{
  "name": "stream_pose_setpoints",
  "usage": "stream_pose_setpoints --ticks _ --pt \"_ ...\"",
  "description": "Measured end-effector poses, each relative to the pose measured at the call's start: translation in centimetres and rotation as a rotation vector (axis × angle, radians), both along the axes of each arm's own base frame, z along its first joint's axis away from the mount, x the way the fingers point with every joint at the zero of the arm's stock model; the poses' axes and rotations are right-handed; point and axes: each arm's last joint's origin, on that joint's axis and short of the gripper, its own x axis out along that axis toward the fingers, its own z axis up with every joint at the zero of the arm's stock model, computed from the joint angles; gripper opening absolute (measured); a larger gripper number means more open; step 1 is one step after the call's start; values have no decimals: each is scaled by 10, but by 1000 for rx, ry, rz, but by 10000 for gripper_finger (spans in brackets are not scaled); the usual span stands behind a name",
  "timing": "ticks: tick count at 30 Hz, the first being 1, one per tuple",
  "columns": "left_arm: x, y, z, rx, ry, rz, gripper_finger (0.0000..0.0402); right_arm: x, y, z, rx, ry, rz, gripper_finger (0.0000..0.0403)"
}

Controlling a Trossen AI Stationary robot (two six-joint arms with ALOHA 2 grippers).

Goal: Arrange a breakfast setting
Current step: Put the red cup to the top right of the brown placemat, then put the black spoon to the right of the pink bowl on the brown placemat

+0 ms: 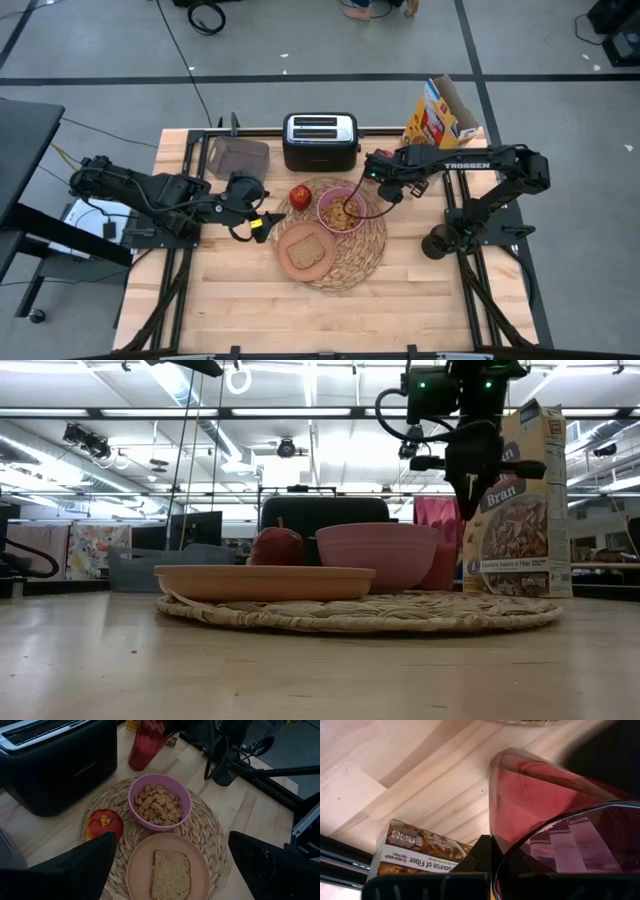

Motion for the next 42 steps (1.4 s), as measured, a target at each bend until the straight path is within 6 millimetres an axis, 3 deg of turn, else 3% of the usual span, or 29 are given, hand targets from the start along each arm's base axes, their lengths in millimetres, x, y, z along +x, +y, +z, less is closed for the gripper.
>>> stream_pose_setpoints --ticks 12,30,36,39,42 --pt "0 0 0 1 2 -1 389 -3 1 4 26 -42 -35 61" --pt "0 0 0 18 -3 17 389 -7 4 61 -7 -324 -130 141" --pt "0 0 0 18 -4 14 389 -24 13 89 72 -586 -409 142" --pt "-1 -6 1 21 -15 -13 389 -38 24 99 227 -709 -707 143" --pt "-1 -14 4 30 -46 -63 389 -50 39 98 449 -676 -1059 140"
